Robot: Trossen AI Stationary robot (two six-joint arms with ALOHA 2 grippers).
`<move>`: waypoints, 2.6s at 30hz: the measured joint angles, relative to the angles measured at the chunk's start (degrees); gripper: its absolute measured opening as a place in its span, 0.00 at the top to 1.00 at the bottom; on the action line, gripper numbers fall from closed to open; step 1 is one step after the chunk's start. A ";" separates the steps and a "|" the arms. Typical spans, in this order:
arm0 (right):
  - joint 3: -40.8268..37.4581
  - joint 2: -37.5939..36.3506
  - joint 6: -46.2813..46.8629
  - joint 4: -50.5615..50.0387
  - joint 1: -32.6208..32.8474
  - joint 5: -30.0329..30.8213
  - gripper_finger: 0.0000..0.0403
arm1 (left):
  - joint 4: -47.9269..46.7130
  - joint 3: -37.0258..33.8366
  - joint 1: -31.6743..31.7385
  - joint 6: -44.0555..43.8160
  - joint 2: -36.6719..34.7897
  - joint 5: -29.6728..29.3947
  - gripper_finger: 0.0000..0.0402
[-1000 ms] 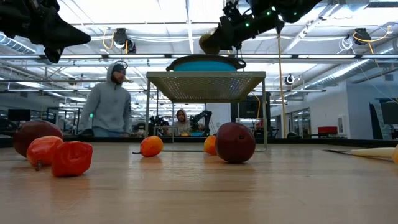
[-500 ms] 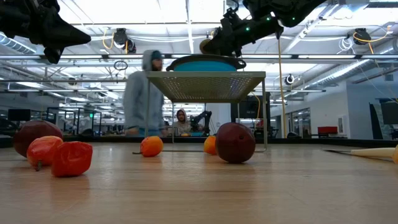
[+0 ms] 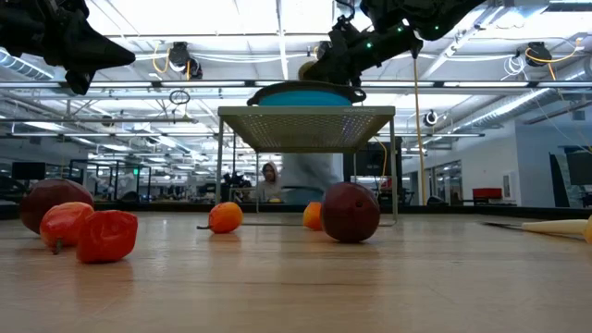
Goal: Pick & Place Fruit
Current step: Put the kiwi into the blue strainer bowl on the shelf, then put the pomegranate into the blue strainer bowl on the shelf
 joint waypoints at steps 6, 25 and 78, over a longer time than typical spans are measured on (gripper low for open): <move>0.00 0.12 0.00 -0.97 -0.01 -0.03 0.43 | 0.00 0.00 -0.01 0.02 0.00 0.00 0.96; 0.00 2.12 1.99 -3.13 -0.79 -2.93 0.43 | 0.00 0.00 -0.01 -0.09 0.01 0.00 0.96; 0.00 -6.83 5.72 -12.51 2.06 -2.27 0.48 | -0.07 0.00 0.00 0.31 0.01 0.61 0.96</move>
